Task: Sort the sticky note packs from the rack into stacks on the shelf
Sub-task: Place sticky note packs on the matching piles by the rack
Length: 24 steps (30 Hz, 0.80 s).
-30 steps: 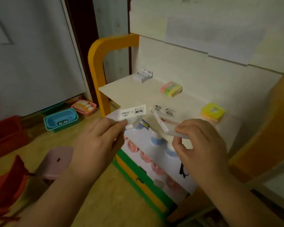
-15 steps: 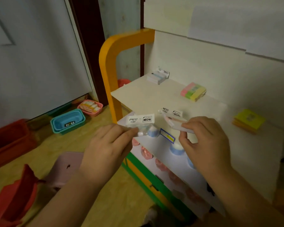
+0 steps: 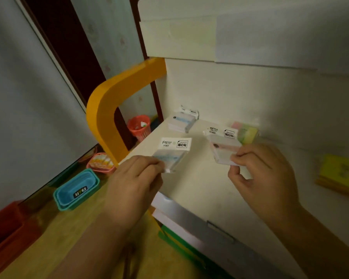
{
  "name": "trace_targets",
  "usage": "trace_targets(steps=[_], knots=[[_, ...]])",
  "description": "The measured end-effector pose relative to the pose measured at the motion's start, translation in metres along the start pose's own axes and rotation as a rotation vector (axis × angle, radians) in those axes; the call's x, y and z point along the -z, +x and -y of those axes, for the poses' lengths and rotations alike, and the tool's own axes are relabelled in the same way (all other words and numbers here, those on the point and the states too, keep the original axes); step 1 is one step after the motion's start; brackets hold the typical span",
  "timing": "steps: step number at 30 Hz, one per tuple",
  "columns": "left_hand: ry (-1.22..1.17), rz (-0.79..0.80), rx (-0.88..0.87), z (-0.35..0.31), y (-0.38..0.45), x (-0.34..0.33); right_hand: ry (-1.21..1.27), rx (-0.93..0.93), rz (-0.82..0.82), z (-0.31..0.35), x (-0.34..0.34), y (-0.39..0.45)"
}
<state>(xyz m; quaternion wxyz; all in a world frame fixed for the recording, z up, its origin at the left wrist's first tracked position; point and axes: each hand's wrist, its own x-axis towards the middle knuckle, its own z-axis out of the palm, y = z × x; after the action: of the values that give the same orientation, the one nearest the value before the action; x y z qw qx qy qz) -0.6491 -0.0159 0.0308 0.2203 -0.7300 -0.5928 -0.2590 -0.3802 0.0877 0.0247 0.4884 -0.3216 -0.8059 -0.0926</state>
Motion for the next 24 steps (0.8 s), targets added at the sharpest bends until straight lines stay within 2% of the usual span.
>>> trace_targets(steps=[4,9,15,19,24], knots=[[-0.011,0.035,-0.019,0.017,0.027,-0.03,-0.075,-0.03,0.016,-0.014,-0.005,-0.004],[-0.025,0.057,0.053,0.042,0.066,-0.076,-0.156,-0.052,0.076,-0.023,-0.004,-0.015],[-0.143,0.07,0.065,0.08,0.122,-0.136,-0.278,-0.106,0.081,-0.016,0.015,-0.011],[-0.188,0.176,0.054,0.102,0.139,-0.174,-0.363,-0.152,0.092,-0.015,0.017,-0.012],[-0.173,0.255,0.003,0.108,0.136,-0.183,-0.385,-0.185,0.098,-0.011,0.01,-0.009]])
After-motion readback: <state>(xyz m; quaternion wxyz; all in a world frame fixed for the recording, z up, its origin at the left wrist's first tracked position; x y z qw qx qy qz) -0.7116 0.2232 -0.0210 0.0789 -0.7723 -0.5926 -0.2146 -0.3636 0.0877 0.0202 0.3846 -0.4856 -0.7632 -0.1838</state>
